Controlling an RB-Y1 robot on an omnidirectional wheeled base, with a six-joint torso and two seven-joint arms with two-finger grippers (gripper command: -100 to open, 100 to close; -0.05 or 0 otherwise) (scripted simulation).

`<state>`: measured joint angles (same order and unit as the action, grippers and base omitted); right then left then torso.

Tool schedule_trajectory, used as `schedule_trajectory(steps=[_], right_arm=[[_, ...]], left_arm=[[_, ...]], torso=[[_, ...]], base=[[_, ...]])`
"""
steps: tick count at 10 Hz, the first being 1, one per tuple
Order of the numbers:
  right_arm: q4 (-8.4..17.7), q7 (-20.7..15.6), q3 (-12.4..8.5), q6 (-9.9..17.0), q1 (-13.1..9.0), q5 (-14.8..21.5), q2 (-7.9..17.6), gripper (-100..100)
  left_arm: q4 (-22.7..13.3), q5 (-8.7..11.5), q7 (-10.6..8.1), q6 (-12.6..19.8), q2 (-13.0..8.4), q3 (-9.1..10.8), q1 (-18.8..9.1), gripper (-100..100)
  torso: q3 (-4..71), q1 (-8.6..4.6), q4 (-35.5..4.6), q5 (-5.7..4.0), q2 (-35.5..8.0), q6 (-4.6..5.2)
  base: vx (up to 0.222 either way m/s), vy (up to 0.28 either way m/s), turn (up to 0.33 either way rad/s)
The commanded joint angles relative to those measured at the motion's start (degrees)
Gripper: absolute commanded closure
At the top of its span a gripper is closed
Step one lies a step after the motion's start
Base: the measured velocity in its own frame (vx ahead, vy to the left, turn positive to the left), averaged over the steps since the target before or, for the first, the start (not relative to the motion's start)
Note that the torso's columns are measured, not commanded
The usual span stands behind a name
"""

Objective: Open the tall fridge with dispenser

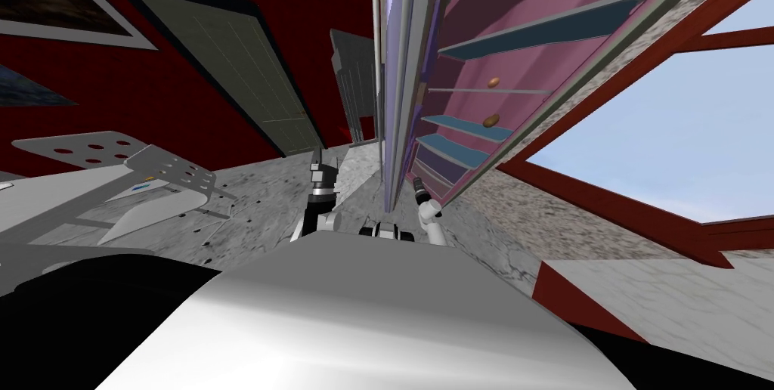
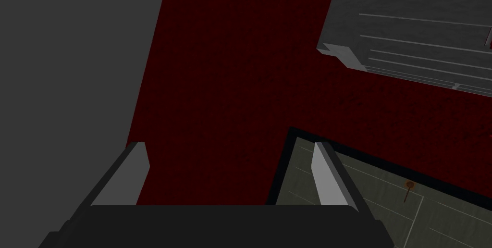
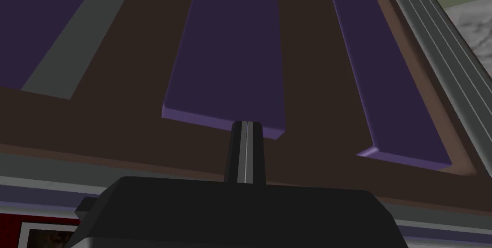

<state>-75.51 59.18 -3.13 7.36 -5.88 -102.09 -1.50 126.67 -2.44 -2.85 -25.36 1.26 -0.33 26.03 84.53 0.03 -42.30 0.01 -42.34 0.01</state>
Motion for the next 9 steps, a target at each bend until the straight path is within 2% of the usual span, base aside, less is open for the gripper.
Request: schedule_trajectory(steps=[1,2,4,5,6,7,8,9], right_arm=[[0.24,3.92,0.7,-4.08,-0.39,3.58,0.2,100],[0.24,4.85,0.7,-5.37,-0.39,3.58,0.2,100],[0.24,4.85,0.7,-5.75,-0.39,3.58,0.2,100],[2.77,6.78,2.5,-7.94,-2.71,6.39,0.21,100],[2.77,9.67,2.5,-10.62,-2.71,7.76,0.21,100],[2.77,11.32,2.5,-11.82,-2.71,9.67,0.21,100],[4.69,9.56,2.23,-11.35,-4.92,8.13,-0.08,-100],[4.69,9.56,2.23,-11.35,-4.92,8.13,-0.08,-100]], left_arm=[[0.0,0.0,0.0,0.0,0.0,0.0,0.0,0],[0.0,0.0,0.0,0.0,0.0,0.0,0.01,0],[0.0,0.0,0.0,0.0,0.0,0.01,0.01,0],[0.0,0.0,0.0,0.0,0.0,0.01,0.01,0],[0.0,0.0,0.0,0.0,0.0,0.0,-0.01,0],[0.0,0.0,0.0,0.0,0.0,0.0,0.0,0],[0.0,0.0,0.0,0.0,0.0,0.0,0.0,0],[0.0,0.0,0.0,0.0,0.0,0.01,0.0,0]], torso=[[0.02,-0.04,0.01,-0.01,0.05,0.02],[0.06,-0.08,0.03,-0.02,0.11,0.0],[0.07,-0.06,0.04,-0.02,0.11,-0.01],[0.05,-0.05,0.02,-0.02,0.08,-0.01],[-0.02,0.05,-0.01,0.0,-0.05,-0.07],[-0.05,0.05,-0.02,0.01,-0.07,0.01],[0.01,-0.04,0.0,-0.01,0.02,0.01],[0.02,-0.14,0.01,-0.04,0.03,-0.01]], base=[[-0.01,0.009,-0.02],[0.0,0.0,0.0],[0.0,0.0,0.0],[-0.038,0.017,0.218],[-0.051,0.022,0.111],[-0.034,0.018,-0.023],[-0.052,-0.012,-0.004],[-0.045,-0.026,0.013]])
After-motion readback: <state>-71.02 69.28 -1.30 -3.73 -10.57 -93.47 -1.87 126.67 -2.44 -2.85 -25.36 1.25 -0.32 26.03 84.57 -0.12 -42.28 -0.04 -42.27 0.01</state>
